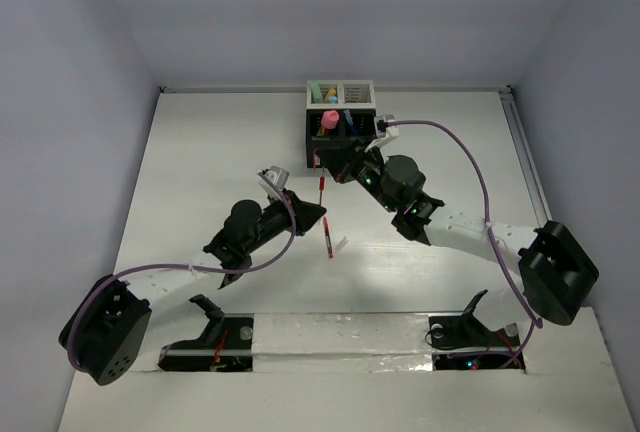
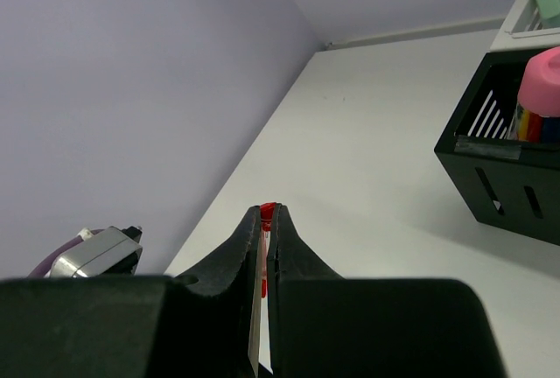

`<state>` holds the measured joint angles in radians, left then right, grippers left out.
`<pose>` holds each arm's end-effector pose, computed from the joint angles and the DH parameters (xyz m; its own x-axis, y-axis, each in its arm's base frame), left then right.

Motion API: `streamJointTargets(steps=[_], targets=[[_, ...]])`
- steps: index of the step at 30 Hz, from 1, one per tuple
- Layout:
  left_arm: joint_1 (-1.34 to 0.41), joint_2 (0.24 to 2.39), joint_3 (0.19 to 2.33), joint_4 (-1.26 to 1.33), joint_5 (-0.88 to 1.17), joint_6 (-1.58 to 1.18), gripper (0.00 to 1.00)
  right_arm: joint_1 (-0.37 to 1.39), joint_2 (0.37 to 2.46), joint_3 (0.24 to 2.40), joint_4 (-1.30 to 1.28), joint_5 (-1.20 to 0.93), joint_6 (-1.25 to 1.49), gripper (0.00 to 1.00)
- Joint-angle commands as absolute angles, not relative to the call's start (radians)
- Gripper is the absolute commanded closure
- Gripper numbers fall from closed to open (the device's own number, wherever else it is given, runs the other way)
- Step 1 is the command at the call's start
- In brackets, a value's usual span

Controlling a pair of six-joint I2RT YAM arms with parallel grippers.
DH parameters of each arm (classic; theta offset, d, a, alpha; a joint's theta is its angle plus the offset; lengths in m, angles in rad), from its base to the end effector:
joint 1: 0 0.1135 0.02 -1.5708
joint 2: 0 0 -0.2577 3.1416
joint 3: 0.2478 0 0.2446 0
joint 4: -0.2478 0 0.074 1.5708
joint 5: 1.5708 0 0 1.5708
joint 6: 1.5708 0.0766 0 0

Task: Sort the stationery into containers
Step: Close the pen cap on the pen.

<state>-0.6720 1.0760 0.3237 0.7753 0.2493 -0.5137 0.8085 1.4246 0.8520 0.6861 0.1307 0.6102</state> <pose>0.1917 -0.1766 0.2255 -0.3756 -0.3097 -0.8735 0.7024 0.5197 -0.4863 0.2581 0.2558 0.3074 -0.2956 0.5132 -0.8058 -0.5592 0.5909 0.5814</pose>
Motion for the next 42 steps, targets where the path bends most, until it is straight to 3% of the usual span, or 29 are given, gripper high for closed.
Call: streamJointTargets(steps=[1, 42], targets=[[-0.666, 1.048, 0.341, 0.834, 0.244, -0.520, 1.00, 0.816, 1.410, 0.859, 0.765, 0.147, 0.614, 1.00], [-0.666, 1.011, 0.325, 0.851, 0.247, -0.528, 1.00, 0.816, 1.399, 0.888, 0.719, 0.213, 0.589, 1.00]])
